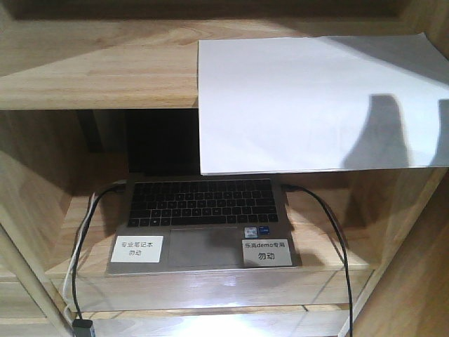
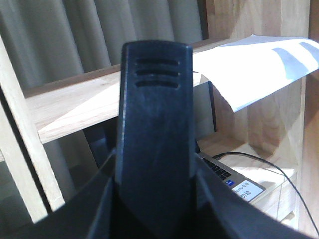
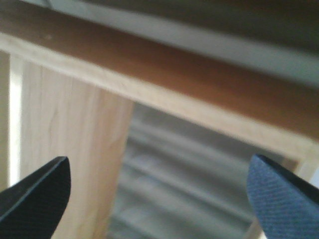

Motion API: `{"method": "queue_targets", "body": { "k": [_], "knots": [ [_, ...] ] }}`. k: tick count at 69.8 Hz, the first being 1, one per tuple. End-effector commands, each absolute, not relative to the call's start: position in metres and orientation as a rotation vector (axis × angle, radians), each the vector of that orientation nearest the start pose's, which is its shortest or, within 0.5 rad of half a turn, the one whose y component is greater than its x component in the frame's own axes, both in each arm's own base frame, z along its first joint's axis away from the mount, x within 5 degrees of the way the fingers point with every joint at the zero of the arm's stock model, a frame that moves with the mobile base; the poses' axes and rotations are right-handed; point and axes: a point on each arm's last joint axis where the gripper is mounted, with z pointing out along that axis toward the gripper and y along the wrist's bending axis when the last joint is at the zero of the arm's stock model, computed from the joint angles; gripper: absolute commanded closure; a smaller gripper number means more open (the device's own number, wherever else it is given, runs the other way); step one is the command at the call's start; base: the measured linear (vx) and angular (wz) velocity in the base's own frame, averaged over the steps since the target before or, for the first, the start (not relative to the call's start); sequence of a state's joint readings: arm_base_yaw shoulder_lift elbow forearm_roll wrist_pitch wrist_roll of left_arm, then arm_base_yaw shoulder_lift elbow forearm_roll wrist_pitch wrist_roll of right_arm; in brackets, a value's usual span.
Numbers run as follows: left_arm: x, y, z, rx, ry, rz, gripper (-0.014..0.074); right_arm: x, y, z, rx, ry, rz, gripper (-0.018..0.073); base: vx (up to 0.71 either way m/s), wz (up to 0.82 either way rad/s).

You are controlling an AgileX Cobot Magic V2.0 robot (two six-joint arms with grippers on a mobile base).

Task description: Grab stapler and paper to desk for stapling

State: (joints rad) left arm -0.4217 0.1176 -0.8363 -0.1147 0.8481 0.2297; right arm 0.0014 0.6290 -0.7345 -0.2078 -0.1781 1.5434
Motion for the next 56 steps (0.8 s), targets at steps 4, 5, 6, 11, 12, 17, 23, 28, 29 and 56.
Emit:
{"method": "queue_targets", "body": {
  "k": [4,5,6,11,12,17,23,28,29,56],
  "knots": [
    [-0.028,0.004,0.404,0.478,1.412,-0.293,0.0603,0.117,0.01,0.419,0.658,0.978,1.269,-0.0101,0.0,0.0],
    [-0.028,0.004,0.404,0.478,1.412,-0.293,0.0603,0.117,0.01,0.417,0.656,0.98,1.271,-0.0101,0.0,0.0],
    [-0.028,0.004,0.404,0.478,1.412,-0.293,0.0603,0.116,0.01,0.415,0.654,0.982,1.275,-0.0099,0.0,0.0],
    [-0.028,0.004,0.404,0.478,1.412,-0.293,0.0603,0.112,0.011,0.404,0.653,0.985,1.291,-0.0093,0.0,0.0],
    [-0.028,0.004,0.404,0.478,1.412,-0.293,0.0603,0.111,0.011,0.402,0.65,0.984,1.293,-0.0092,0.0,0.0],
    [-0.028,0.004,0.404,0.478,1.412,-0.293,0.0603,0.105,0.012,0.391,0.651,0.986,1.297,-0.009,0.0,0.0],
    [-0.028,0.004,0.404,0.478,1.412,-0.293,0.0603,0.098,0.012,0.382,0.649,0.984,1.299,-0.0087,0.0,0.0],
    [-0.028,0.004,0.404,0.478,1.412,-0.293,0.0603,0.091,0.012,0.373,0.645,0.988,1.306,-0.0084,0.0,0.0],
    [-0.028,0.004,0.404,0.478,1.412,-0.293,0.0603,0.091,0.013,0.371,0.645,0.992,1.31,-0.0083,0.0,0.0],
    [-0.028,0.004,0.404,0.478,1.412,-0.293,0.0603,0.082,0.047,0.325,0.548,1.305,1.578,-0.0064,0.0,0.0]
  ]
}}
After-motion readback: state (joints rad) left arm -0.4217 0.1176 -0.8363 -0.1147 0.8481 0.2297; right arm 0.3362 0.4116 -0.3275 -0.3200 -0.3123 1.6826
